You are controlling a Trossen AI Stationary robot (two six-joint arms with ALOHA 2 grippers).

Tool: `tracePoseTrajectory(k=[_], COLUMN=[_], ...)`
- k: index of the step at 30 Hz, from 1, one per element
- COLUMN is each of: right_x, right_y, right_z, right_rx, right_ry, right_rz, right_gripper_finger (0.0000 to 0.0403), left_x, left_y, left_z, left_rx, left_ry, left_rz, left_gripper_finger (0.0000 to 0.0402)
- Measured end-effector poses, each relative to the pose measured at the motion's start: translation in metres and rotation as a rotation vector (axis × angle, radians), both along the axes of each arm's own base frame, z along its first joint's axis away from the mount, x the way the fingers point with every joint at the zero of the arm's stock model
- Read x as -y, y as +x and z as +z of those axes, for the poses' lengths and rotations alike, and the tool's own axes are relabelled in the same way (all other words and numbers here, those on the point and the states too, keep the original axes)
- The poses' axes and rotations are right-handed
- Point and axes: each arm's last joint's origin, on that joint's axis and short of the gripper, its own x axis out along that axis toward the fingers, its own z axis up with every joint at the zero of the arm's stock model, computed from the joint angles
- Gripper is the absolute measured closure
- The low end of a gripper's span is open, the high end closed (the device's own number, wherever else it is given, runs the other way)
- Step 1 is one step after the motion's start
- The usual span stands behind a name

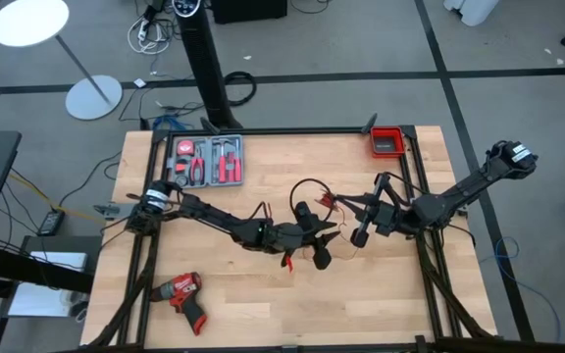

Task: Coil cords
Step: Coil the red wire on the black spool

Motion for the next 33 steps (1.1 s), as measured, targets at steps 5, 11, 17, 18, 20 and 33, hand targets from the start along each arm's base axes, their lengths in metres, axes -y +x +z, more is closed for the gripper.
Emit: tracePoseTrajectory(k=[5,11,17,18,20,33], right_x=[-0.0010,-0.0018,0.0006,0.0005,0.0004,-0.0005], right_y=[0.0011,0.0053,0.0066,0.0066,0.0066,0.0063], right_z=[-0.0011,-0.0052,-0.0049,-0.0049,-0.0050,-0.0035], right_rx=[0.005,-0.008,0.005,0.006,0.009,0.036], right_ry=[0.013,0.011,0.032,0.033,0.044,0.076], right_rz=[0.022,0.032,0.040,0.042,0.046,0.080], right_gripper_finger=[0.0403,0.0403,0.0403,0.0403,0.0403,0.0403], left_x=[-0.0003,-0.0017,-0.0049,-0.0043,-0.0028,-0.0017], left_y=[0.0008,0.0010,0.0016,0.0016,0.0014,-0.0014], left_z=[0.0038,0.0052,0.0054,0.0058,0.0066,0.0067], left_rx=[0.043,0.058,0.058,0.059,0.063,0.013], left_ry=[-0.018,-0.016,-0.009,0.002,0.014,0.171], left_rz=[0.003,0.028,0.036,0.032,0.027,0.149], left_gripper_finger=[0.0284,0.0285,0.0303,0.0317,0.0357,0.0400])
